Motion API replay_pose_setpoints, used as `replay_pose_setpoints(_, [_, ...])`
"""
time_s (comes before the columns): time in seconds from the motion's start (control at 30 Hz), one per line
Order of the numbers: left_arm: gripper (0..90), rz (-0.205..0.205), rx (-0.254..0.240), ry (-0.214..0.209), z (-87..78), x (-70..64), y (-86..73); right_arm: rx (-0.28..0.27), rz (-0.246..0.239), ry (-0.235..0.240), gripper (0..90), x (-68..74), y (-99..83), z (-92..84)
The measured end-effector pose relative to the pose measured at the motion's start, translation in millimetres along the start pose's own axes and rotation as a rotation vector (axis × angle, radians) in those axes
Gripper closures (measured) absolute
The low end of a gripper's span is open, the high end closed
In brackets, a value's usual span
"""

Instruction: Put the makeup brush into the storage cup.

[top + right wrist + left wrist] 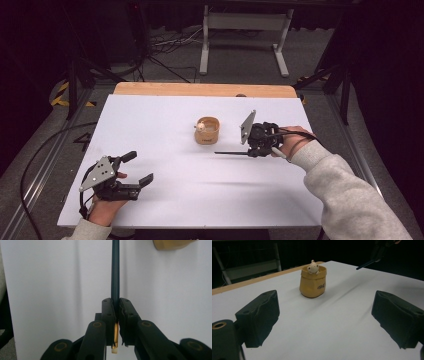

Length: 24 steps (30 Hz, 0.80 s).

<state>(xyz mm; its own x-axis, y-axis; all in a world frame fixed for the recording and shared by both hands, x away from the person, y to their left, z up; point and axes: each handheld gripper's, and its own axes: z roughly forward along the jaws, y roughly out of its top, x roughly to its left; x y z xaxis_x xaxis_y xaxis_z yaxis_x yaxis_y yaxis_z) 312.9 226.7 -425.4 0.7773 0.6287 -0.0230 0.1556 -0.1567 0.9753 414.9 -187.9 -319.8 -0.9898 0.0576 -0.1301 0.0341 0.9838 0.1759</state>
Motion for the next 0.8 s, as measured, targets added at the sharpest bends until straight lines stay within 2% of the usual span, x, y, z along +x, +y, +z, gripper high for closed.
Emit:
replay_pose_setpoints(0.17, [8.5,0.008,-0.014,0.013,0.2,-1.1,2.7,-0.015,-0.02,0.006,83.5,0.9,15.9,0.6])
replay_pose_setpoints(0.4, [8.2,-0.008,-0.01,-0.031,6.1,-2.2,7.1,-0.028,-0.039,0.015,83.5,1.3,34.2,2.8])
replay_pose_setpoints(0.7, [5.7,-0.019,0.002,-0.059,13.7,-2.1,8.6,-0.064,-0.048,0.031,83.4,2.2,55.8,6.6])
replay_pose_setpoints(0.8, [4.0,-0.019,0.029,-0.071,18.0,-1.6,9.7,-0.062,-0.053,0.037,83.5,2.8,62.3,10.1])
